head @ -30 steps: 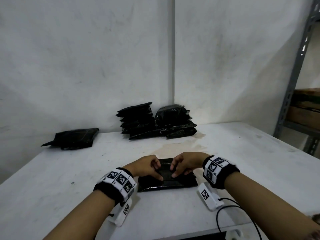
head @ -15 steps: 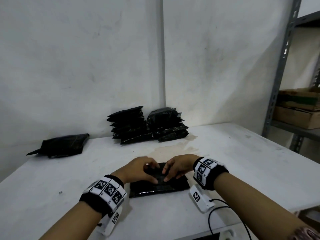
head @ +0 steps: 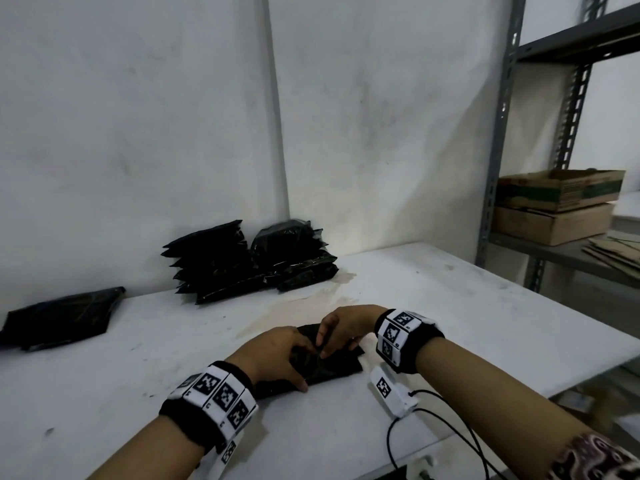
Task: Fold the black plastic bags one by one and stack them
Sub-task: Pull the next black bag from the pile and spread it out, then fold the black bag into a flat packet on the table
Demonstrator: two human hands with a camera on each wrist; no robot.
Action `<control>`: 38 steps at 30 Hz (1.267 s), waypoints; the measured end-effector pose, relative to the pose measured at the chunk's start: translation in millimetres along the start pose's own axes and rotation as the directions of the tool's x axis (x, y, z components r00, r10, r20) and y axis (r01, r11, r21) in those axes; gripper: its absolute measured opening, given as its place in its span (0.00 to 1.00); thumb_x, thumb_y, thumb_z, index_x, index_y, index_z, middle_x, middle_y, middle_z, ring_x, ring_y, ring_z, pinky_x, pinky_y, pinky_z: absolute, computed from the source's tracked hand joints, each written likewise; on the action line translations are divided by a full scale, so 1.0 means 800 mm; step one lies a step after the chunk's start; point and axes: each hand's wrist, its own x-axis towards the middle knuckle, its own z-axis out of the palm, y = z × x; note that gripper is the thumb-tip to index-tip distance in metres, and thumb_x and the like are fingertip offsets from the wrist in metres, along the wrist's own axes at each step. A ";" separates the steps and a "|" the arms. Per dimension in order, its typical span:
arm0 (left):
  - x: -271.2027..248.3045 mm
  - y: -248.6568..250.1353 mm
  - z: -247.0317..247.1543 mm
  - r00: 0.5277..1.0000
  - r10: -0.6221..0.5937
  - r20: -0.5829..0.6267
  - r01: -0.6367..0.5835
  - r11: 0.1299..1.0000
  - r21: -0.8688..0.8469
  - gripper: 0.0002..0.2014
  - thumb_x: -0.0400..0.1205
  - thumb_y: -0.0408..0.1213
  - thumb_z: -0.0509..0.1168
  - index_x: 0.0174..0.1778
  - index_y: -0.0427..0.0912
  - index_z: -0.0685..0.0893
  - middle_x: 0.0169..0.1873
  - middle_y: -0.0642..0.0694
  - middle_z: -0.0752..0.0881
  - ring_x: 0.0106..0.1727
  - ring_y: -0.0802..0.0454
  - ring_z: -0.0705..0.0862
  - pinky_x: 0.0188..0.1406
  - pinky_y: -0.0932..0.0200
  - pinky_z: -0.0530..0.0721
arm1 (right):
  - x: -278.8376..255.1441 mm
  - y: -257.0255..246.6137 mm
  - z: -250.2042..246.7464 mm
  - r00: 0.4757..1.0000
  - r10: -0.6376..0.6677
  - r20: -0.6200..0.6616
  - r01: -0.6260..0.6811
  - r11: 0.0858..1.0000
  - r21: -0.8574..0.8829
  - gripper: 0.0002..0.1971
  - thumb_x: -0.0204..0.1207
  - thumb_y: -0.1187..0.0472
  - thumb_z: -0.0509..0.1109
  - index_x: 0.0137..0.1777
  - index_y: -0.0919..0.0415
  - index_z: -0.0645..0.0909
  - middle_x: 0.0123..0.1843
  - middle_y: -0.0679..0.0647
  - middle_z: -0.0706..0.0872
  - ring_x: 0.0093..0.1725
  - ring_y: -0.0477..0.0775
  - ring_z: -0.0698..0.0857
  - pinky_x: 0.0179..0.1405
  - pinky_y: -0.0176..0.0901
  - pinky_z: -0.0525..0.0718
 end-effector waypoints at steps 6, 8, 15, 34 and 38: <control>0.058 0.029 0.000 0.999 0.046 0.013 -0.046 0.999 0.005 0.30 0.68 0.49 0.79 0.67 0.58 0.81 0.57 0.53 0.80 0.60 0.53 0.77 0.59 0.57 0.78 | -0.019 0.057 -0.030 0.993 0.048 -0.104 -0.041 0.996 0.073 0.10 0.70 0.55 0.80 0.49 0.46 0.85 0.45 0.47 0.85 0.47 0.43 0.81 0.44 0.34 0.83; 0.076 0.039 0.000 0.998 0.061 0.015 -0.061 0.998 -0.010 0.30 0.69 0.49 0.79 0.68 0.59 0.81 0.58 0.52 0.79 0.61 0.52 0.77 0.61 0.56 0.77 | -0.023 0.071 -0.042 0.989 0.063 -0.135 -0.055 0.997 0.061 0.08 0.72 0.55 0.79 0.48 0.46 0.85 0.41 0.46 0.84 0.42 0.42 0.81 0.41 0.34 0.82; 0.129 0.057 0.004 0.997 0.075 -0.006 -0.075 0.997 0.005 0.27 0.72 0.44 0.77 0.68 0.52 0.82 0.63 0.48 0.79 0.65 0.49 0.77 0.62 0.60 0.74 | -0.019 0.128 -0.093 0.921 0.116 -0.371 -0.037 0.976 0.213 0.08 0.75 0.58 0.76 0.48 0.64 0.88 0.35 0.52 0.87 0.32 0.46 0.85 0.27 0.33 0.83; 0.167 0.071 0.009 0.997 0.069 0.017 -0.069 0.998 0.014 0.24 0.69 0.39 0.78 0.62 0.53 0.82 0.53 0.54 0.78 0.56 0.54 0.77 0.55 0.60 0.76 | -0.038 0.287 -0.197 0.679 0.401 -0.616 -0.665 0.691 -0.283 0.28 0.81 0.40 0.64 0.66 0.65 0.81 0.68 0.60 0.83 0.69 0.59 0.80 0.62 0.45 0.76; 0.168 0.075 0.009 0.996 0.081 0.032 -0.082 0.996 0.042 0.25 0.69 0.39 0.78 0.62 0.53 0.82 0.56 0.53 0.79 0.57 0.53 0.78 0.56 0.57 0.78 | -0.032 0.285 -0.200 0.668 0.403 -0.625 -0.677 0.678 -0.287 0.28 0.80 0.40 0.65 0.65 0.65 0.81 0.67 0.60 0.83 0.67 0.58 0.81 0.61 0.44 0.77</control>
